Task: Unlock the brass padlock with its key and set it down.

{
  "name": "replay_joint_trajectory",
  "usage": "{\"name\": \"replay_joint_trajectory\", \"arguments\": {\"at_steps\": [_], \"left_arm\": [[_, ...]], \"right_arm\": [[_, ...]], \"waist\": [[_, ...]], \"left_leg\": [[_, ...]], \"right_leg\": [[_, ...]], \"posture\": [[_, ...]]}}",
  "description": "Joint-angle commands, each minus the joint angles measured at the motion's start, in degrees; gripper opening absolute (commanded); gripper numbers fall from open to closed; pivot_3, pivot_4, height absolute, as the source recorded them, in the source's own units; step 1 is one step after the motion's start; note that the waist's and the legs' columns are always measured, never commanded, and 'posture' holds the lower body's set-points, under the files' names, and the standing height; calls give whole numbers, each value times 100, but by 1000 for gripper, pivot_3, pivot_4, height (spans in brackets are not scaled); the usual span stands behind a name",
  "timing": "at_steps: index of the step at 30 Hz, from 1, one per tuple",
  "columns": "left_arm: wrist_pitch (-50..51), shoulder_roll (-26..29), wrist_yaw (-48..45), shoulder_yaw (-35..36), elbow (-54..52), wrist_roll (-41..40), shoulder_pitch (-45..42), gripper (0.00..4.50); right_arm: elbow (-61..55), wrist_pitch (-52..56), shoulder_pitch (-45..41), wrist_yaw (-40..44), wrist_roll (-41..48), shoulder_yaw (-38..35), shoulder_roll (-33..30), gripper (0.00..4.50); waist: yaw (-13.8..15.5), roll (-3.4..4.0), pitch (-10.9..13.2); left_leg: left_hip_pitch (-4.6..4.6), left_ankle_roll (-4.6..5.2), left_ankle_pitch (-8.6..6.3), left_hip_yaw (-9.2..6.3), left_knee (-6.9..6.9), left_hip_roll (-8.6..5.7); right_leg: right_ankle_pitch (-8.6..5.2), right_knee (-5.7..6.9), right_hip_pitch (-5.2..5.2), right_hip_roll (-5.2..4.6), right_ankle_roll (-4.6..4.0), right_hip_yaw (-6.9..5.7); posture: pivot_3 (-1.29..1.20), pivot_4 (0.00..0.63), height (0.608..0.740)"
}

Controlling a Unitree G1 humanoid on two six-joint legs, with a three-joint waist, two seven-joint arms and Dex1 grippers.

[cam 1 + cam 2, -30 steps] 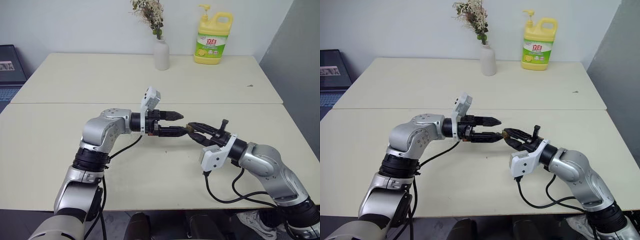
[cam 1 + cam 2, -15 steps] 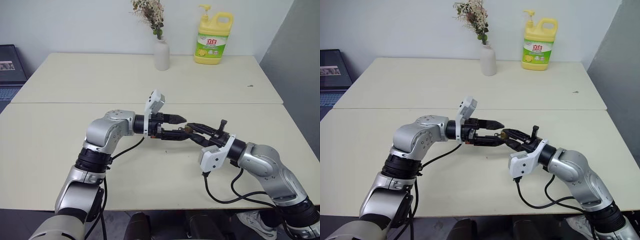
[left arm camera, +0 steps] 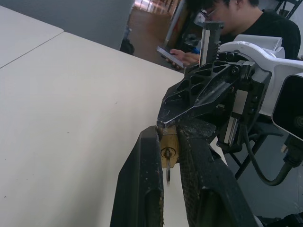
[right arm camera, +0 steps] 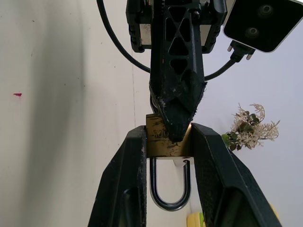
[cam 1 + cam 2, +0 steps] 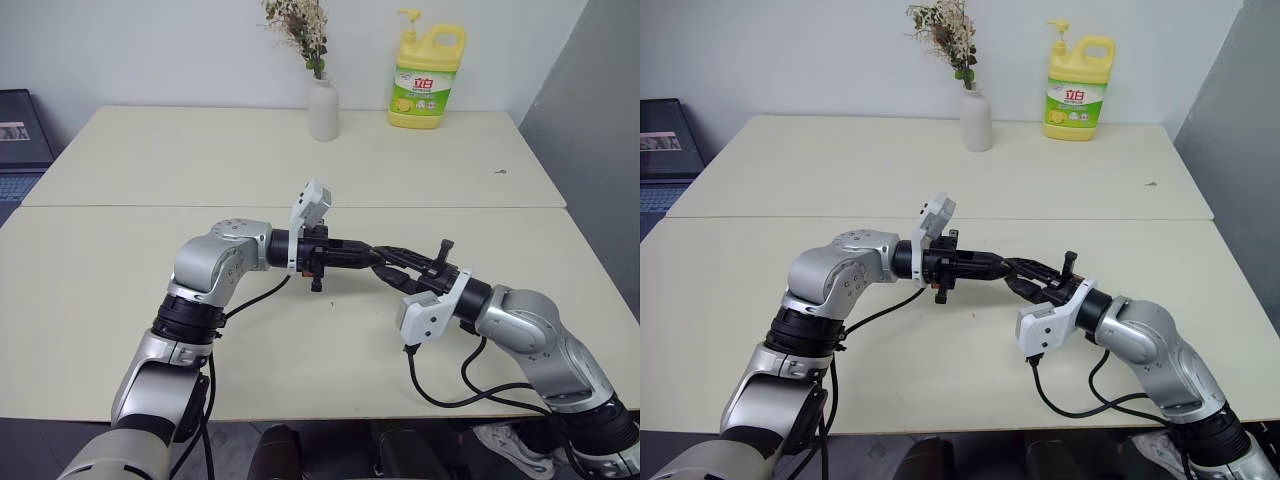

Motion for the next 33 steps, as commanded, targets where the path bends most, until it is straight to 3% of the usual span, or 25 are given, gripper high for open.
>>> {"name": "replay_joint_trajectory", "arguments": {"at_steps": [1,10,16,21,25,28,33], "left_arm": [[-85,8,-24,-2,-119,-23,-92,158],[-122,-4,-17,6,-107,-23,-71,158],[-286,-17,-59,24,-11,12,-124,158],[-497,52,-165,-11,36,91,-161,158],[-599,81,-260,-13,103,149,-194,158],[-736,109,-398,-87,186,239,-265,158],[-813,88,-466,-108,219,292,-329,158]], "right_arm": [[-249,-118,-97,-6,144,-35,42,942],[-270,137,-17,79,356,-125,99,942],[-219,394,180,271,379,-389,-225,3017],[-303,562,694,359,746,-1009,-597,3033],[-597,735,1051,595,1604,-1362,-595,3033],[-1163,796,1176,1046,2708,-1313,-617,2465],[-1326,1206,849,1193,3190,-1122,-524,557]], "waist": [[0,0,0],[0,0,0],[8,0,0],[63,0,0],[60,0,0],[53,0,0],[45,0,0]], "left_leg": [[0,0,0,0,0,0],[0,0,0,0,0,0],[0,0,0,0,0,0],[-1,0,0,1,0,-3],[1,0,0,0,-1,-3],[2,0,0,-2,-1,-3],[4,0,0,-8,5,-3]], "right_leg": [[0,0,0,0,0,0],[0,0,0,0,0,0],[0,0,0,0,0,0],[0,-4,1,-1,0,1],[0,-3,2,-1,0,1],[0,-2,3,0,1,0],[0,-5,14,0,3,-5]], "posture": [[0,150,740],[0,150,740],[0,150,740],[0,150,740],[0,150,740],[0,150,740],[0,150,740]]}}
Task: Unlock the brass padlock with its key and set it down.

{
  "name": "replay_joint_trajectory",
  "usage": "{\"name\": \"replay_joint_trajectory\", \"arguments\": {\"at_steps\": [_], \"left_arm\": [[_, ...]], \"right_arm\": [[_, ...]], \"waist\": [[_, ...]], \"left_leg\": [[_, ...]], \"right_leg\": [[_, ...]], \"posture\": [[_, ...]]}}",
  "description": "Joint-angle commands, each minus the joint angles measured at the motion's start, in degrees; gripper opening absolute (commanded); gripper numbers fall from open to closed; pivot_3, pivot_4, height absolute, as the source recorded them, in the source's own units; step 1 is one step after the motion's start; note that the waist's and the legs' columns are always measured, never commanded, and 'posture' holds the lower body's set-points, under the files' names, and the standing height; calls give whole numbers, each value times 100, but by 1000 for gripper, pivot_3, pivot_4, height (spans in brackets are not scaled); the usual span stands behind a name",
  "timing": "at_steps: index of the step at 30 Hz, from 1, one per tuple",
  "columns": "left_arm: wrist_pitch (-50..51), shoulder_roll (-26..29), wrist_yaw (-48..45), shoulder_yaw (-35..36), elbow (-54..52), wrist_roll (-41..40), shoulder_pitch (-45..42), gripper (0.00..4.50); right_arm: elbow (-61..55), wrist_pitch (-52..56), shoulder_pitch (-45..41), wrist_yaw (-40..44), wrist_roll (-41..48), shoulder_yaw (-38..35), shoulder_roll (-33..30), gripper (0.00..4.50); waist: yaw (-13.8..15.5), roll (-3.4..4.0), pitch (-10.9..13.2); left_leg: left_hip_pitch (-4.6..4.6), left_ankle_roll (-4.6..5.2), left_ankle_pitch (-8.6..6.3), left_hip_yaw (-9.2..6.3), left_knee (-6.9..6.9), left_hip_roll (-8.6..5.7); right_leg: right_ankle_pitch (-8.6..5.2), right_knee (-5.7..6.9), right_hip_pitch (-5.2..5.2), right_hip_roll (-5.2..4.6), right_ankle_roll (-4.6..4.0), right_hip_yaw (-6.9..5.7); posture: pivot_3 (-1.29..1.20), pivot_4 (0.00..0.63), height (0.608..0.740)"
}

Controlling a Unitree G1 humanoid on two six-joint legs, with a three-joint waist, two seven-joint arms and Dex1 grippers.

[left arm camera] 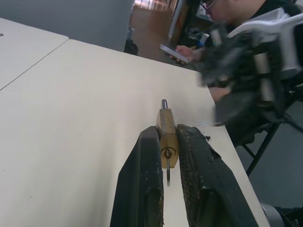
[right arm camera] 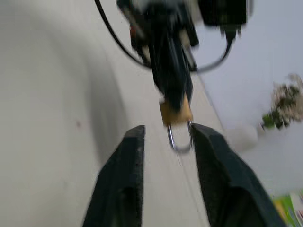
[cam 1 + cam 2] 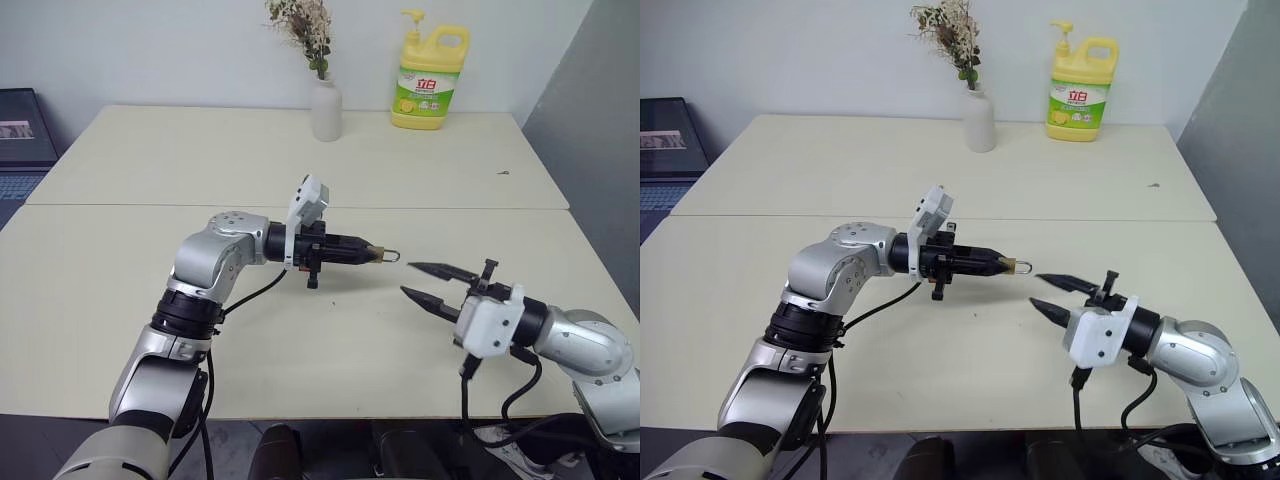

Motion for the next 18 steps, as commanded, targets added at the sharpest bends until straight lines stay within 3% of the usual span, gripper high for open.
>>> {"name": "replay_joint_trajectory", "arguments": {"at_steps": [1,2,18], "left_arm": [[-132,37,-91,9,-89,18,-124,158],[-109,61,-98,12,-149,-1,-108,158],[105,322,-150,17,-823,-146,172,158]], "right_arm": [[-146,447,-363,-14,332,94,126,209],[-132,562,-454,-16,373,157,173,0],[510,561,-807,127,349,252,163,0]], "waist": [[-2,0,0],[-7,0,0],[27,0,0]], "left_leg": [[0,0,0,0,2,-1],[2,0,0,0,3,-1],[-2,1,0,-7,3,0]], "right_leg": [[1,0,0,0,1,0],[0,2,2,0,1,0],[0,-2,1,-1,1,-7]], "posture": [[0,150,740],[0,150,740],[0,150,740]]}}
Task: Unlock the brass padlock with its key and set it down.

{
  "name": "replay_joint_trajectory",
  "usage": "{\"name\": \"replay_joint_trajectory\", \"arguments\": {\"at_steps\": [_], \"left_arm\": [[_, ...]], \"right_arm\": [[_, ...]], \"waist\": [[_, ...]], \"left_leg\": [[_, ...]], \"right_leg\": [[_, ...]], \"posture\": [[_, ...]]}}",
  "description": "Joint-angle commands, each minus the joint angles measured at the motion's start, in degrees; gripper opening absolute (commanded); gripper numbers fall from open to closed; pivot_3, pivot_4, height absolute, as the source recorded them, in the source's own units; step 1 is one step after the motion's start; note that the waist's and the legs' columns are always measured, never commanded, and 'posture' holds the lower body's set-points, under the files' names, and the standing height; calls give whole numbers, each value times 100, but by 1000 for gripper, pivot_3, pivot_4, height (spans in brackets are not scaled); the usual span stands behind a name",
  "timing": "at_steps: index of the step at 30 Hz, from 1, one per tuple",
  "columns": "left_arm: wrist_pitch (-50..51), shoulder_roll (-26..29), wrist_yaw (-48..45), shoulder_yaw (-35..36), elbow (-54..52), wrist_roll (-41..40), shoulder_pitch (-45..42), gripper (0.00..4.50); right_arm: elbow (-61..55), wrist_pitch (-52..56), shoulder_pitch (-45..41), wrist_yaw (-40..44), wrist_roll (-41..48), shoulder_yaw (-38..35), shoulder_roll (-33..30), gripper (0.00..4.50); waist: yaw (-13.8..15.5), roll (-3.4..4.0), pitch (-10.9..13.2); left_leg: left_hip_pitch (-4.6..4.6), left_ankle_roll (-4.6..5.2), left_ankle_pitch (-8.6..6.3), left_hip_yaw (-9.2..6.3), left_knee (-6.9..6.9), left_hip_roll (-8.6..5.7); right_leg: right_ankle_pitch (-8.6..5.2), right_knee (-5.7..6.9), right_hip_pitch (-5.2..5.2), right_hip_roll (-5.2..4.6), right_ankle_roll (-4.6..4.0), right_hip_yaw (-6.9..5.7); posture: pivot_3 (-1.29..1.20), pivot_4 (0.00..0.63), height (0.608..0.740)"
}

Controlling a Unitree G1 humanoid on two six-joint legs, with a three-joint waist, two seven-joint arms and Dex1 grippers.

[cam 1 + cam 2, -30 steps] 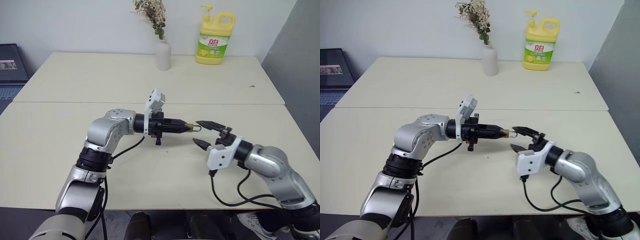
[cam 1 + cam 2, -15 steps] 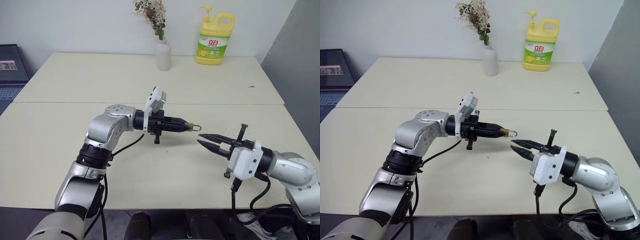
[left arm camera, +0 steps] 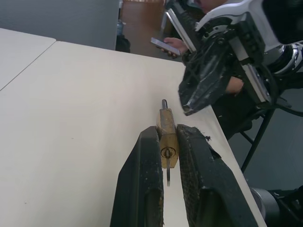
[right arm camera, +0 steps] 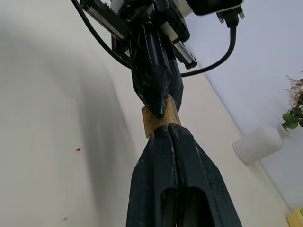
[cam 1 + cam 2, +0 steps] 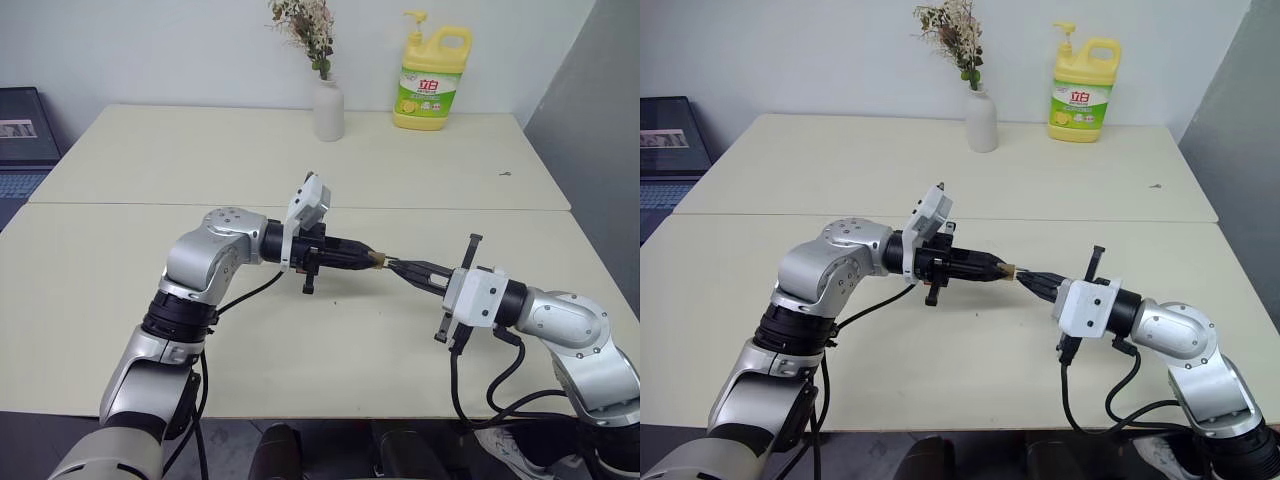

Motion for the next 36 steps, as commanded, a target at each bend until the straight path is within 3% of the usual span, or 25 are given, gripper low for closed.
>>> {"name": "replay_joint_trajectory", "arguments": {"at_steps": [1,36], "left_arm": [[-6,92,-50,42,-311,-106,19,158],[243,359,-184,64,-759,-413,237,158]], "right_arm": [[50,-166,-129,79,38,-73,-63,0],[1082,-715,-617,953,251,288,-105,0]], "waist": [[-1,0,0],[3,0,0]], "left_leg": [[0,0,0,0,0,0],[0,0,0,0,0,1]], "right_leg": [[0,0,0,0,0,0],[0,-1,0,0,-1,-1]], "posture": [[0,150,740],[0,150,740]]}}
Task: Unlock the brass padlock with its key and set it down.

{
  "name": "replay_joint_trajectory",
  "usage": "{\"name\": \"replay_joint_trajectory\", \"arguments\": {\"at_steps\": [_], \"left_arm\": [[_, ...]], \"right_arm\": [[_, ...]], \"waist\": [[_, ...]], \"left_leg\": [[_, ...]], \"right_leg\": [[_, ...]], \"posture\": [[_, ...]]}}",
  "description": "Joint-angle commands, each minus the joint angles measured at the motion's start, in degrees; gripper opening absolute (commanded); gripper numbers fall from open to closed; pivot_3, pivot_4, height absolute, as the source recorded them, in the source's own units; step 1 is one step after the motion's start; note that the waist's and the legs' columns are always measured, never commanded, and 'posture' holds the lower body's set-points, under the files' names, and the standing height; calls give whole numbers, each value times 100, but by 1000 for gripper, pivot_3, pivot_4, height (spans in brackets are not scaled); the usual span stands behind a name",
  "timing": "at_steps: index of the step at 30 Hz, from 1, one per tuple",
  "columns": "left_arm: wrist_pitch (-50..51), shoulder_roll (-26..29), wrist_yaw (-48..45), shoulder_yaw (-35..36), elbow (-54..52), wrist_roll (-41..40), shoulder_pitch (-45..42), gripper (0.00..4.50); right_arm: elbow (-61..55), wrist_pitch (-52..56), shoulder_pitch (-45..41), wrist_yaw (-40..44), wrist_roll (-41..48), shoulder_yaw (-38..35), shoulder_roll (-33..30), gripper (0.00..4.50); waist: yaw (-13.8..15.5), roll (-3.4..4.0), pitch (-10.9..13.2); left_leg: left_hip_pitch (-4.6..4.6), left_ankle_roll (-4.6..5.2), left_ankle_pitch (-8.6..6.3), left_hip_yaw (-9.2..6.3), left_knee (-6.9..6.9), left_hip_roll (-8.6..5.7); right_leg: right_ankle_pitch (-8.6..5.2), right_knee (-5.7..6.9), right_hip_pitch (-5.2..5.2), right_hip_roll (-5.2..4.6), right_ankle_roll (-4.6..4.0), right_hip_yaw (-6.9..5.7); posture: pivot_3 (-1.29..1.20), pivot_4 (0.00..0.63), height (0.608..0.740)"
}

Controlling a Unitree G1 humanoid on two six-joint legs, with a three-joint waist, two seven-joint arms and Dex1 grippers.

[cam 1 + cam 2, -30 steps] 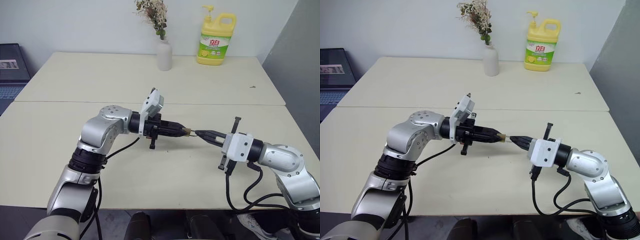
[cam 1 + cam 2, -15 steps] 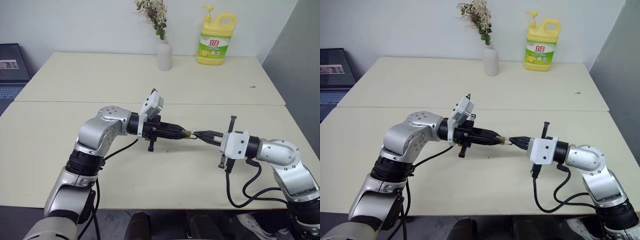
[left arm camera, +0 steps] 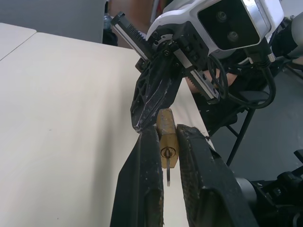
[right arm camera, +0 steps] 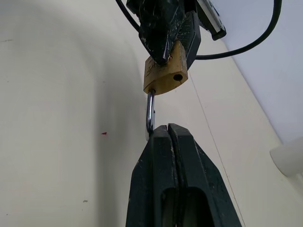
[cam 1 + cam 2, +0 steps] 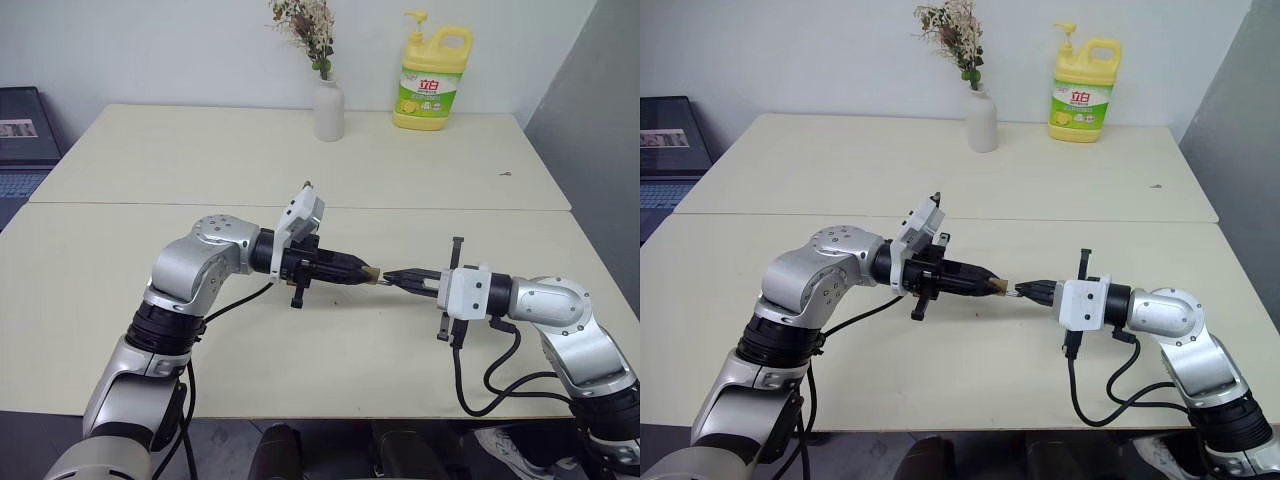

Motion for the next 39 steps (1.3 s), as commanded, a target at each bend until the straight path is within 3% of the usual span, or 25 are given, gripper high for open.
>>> {"name": "replay_joint_trajectory", "arguments": {"at_steps": [1,21,29,32,39], "left_arm": [[-24,39,-29,72,-226,-135,-24,158],[-36,4,36,99,-131,-182,-64,158],[352,-127,411,274,-143,-405,87,158],[655,-138,644,240,-201,-468,355,158],[721,-163,911,-130,-125,-178,842,158]], "right_arm": [[-111,-71,-30,77,136,-53,-33,0],[-283,152,128,153,244,-72,-81,0],[-652,965,686,345,550,-542,-796,0],[-1276,1911,959,324,1179,-1011,-1073,576],[-2179,2984,1120,92,1713,-1024,-1198,3138]], "waist": [[0,0,0],[0,0,0],[12,0,0],[-4,1,-1],[-6,1,-1]], "left_leg": [[0,0,0,0,0,0],[0,0,0,0,0,0],[-2,0,0,0,0,0],[0,0,0,-1,0,0],[2,0,0,-5,0,3]], "right_leg": [[0,0,0,0,0,0],[0,0,0,0,0,0],[0,-2,0,0,1,0],[-1,0,0,-1,2,1],[-14,1,2,2,24,-1]], "posture": [[0,150,740],[0,150,740],[0,150,740],[0,150,740],[0,150,740]]}}
